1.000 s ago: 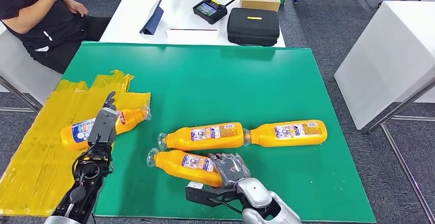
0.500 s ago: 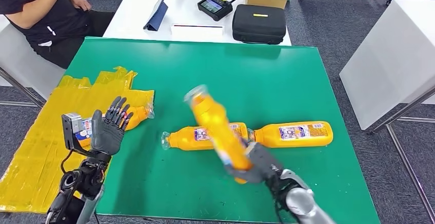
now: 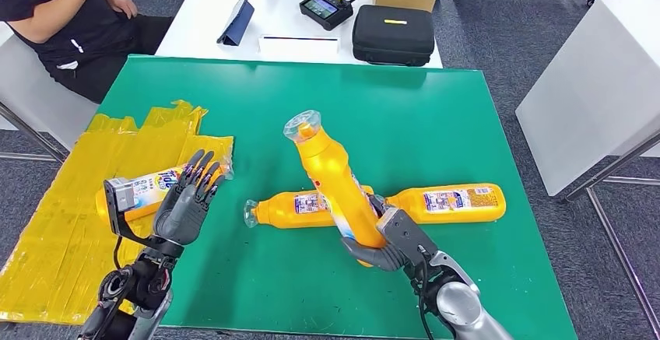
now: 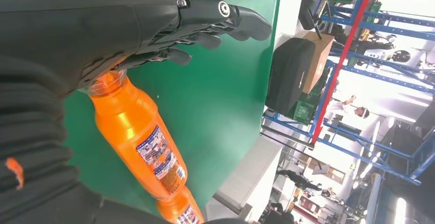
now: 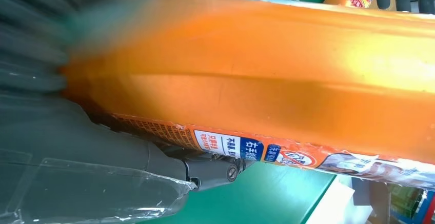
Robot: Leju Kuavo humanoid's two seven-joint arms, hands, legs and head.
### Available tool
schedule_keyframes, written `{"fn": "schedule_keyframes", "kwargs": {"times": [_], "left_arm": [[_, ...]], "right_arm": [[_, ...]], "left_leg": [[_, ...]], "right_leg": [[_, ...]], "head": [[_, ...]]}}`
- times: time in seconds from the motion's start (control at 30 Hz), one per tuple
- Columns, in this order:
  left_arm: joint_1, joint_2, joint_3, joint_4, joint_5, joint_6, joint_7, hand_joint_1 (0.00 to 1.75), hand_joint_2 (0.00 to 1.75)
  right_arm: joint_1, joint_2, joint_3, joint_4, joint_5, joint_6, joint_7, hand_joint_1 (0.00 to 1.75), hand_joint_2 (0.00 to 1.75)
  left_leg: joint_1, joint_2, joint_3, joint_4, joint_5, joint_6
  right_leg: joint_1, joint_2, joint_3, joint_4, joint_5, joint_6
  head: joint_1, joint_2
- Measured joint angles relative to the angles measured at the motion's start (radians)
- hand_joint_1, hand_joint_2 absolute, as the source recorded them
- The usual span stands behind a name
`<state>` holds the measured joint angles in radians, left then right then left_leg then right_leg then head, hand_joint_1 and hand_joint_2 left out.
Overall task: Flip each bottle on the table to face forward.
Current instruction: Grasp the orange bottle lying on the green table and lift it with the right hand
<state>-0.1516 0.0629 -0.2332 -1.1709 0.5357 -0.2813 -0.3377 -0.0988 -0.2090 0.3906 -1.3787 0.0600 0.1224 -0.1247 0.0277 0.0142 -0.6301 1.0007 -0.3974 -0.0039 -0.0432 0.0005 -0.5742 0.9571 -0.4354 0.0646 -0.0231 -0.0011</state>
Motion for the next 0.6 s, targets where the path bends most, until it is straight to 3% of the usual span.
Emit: {"fn": "schedule_keyframes", "kwargs": {"times": [0.43, 0.5, 0.6], "left_arm": [[0.019, 0.003, -0.016, -0.035, 0.012, 0.004, -0.001, 0.00, 1.75], [0.035, -0.003, -0.052, -0.091, 0.004, 0.020, 0.010, 0.00, 1.75], [0.013, -0.049, -0.137, -0.138, 0.001, 0.041, 0.044, 0.00, 1.75]], "right_arm": [[-0.002, 0.010, -0.003, 0.001, 0.026, -0.031, -0.002, 1.75, 1.75], [-0.032, 0.050, -0.002, 0.024, 0.077, -0.065, 0.012, 1.75, 1.75], [-0.142, 0.186, 0.028, 0.154, 0.180, -0.100, 0.044, 1.75, 1.75]], "left_leg": [[0.000, 0.000, 0.000, 0.000, 0.000, 0.000], [0.000, 0.000, -0.001, 0.000, 0.000, 0.000], [0.000, 0.000, -0.001, 0.000, 0.001, 0.000]], "right_leg": [[0.000, 0.000, 0.000, 0.000, 0.000, 0.000], [0.000, 0.000, -0.001, 0.000, 0.000, 0.000], [0.000, 0.000, -0.001, 0.000, 0.000, 0.000]], "head": [[0.000, 0.000], [0.000, 0.000], [0.000, 0.000]]}}
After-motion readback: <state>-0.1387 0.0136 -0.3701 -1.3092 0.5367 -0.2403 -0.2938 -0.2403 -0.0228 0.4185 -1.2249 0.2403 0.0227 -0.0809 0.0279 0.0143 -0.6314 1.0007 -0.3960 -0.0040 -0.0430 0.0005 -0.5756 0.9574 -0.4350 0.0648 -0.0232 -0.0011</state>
